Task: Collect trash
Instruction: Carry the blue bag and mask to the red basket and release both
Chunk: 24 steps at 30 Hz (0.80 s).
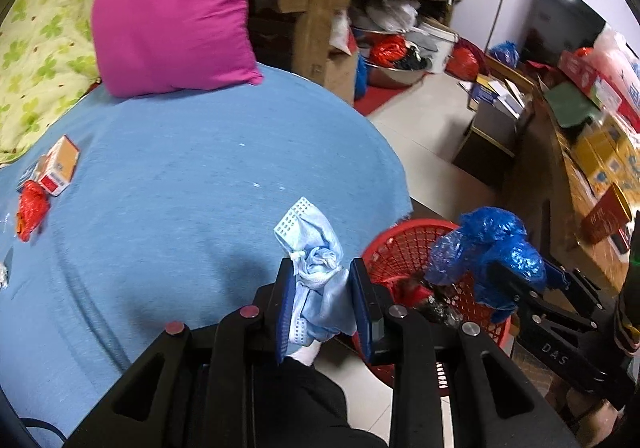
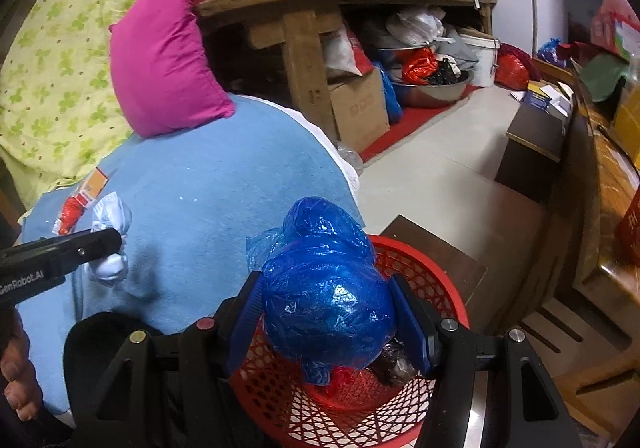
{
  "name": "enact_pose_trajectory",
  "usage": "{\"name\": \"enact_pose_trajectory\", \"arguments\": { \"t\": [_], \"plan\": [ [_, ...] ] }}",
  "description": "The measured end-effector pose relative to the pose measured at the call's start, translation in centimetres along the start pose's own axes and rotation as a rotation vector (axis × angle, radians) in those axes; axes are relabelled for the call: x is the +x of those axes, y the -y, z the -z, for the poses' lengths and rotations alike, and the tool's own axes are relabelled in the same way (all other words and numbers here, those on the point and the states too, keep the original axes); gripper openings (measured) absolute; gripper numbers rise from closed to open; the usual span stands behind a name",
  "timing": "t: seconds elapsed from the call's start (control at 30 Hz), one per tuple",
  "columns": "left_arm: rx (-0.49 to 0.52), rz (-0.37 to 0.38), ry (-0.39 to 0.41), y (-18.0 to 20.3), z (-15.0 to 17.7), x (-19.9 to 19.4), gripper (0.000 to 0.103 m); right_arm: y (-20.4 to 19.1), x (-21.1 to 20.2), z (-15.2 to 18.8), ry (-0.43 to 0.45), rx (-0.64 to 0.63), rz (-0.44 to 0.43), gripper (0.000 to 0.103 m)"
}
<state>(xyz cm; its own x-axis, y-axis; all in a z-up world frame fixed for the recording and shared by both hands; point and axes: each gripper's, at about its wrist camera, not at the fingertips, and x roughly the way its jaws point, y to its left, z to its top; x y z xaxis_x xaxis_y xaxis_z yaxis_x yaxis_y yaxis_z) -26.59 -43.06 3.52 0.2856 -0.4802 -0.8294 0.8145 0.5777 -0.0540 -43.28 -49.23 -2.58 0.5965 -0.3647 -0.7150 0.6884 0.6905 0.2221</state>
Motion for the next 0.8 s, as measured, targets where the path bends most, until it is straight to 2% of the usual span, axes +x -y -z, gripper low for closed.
{"name": "enact_pose_trajectory", "arguments": {
  "t": [0.5,0.8],
  "plan": [
    [0.137,0.091,-0.098,5.0,0.6,3.5,0.029,2.7,2.1,1.1,-0.05,0.044,0.051,0.066],
    [0.163,0.093,-0.127,6.1,0.8,4.7,0.029,3.2,3.0,1.6,-0.079,0.058,0.052,0.066]
  ]
}}
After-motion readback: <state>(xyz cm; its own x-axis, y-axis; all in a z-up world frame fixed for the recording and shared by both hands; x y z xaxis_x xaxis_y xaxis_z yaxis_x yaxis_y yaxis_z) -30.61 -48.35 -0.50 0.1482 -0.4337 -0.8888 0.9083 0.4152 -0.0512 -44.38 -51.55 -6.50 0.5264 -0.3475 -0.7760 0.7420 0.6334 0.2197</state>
